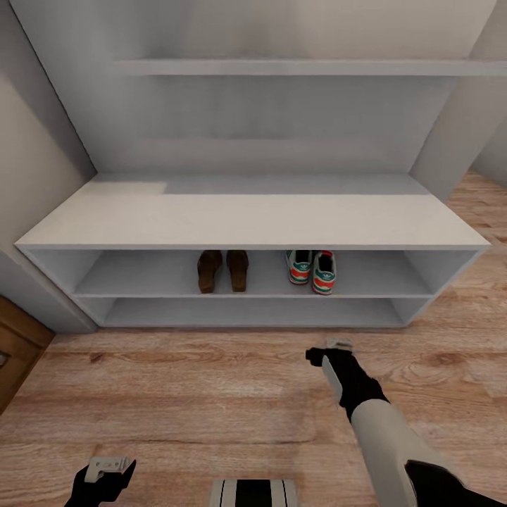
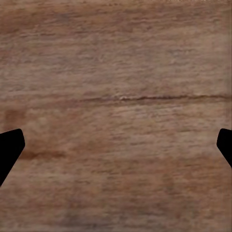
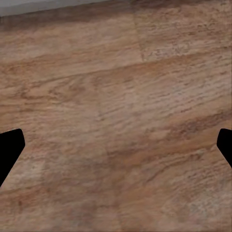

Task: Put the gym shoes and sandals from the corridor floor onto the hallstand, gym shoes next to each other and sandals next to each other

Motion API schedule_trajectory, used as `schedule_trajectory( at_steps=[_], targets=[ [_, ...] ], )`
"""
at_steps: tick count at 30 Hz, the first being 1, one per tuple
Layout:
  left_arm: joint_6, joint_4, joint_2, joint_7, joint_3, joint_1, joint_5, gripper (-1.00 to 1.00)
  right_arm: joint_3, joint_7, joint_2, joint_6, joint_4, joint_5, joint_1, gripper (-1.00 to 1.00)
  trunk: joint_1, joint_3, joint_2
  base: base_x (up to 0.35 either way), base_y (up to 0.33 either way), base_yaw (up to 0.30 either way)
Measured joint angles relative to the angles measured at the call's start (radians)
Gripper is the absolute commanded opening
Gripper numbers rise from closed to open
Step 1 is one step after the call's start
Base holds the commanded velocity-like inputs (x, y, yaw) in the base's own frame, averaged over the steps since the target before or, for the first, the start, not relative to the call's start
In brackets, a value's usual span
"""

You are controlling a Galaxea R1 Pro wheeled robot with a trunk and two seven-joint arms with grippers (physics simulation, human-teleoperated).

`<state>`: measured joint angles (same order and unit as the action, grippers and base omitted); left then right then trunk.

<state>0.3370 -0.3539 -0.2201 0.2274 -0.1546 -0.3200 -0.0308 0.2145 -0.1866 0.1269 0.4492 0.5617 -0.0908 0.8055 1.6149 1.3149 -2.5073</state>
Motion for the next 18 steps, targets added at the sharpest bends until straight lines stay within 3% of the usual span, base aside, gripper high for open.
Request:
schedule_trajectory(
  at_steps=[6,10,15,18],
  targets=[
    [0.000,0.000,0.001,-0.001,-0.005,0.000,0.005,1.00,-0.001,0.005,-0.002,-0.197,-0.185,-0.003,0.000,1.00,0.000,0.000,0.000,0.000,0.000,0.000],
    [0.001,0.001,0.000,-0.002,-0.008,0.000,0.009,1.00,-0.003,0.009,-0.017,-0.414,-0.334,-0.009,-0.004,1.00,0.000,0.000,0.000,0.000,0.000,0.000],
    [0.002,0.002,-0.001,-0.002,-0.009,0.000,0.010,1.00,-0.005,0.012,-0.050,-0.526,-0.387,-0.021,-0.013,1.00,-0.001,-0.008,0.000,0.000,0.000,0.000],
    [0.002,0.002,-0.001,-0.002,-0.009,0.000,0.011,1.00,-0.006,0.012,-0.069,-0.575,-0.402,-0.049,-0.034,1.00,-0.001,-0.008,0.000,0.000,0.000,0.000]
  ],
)
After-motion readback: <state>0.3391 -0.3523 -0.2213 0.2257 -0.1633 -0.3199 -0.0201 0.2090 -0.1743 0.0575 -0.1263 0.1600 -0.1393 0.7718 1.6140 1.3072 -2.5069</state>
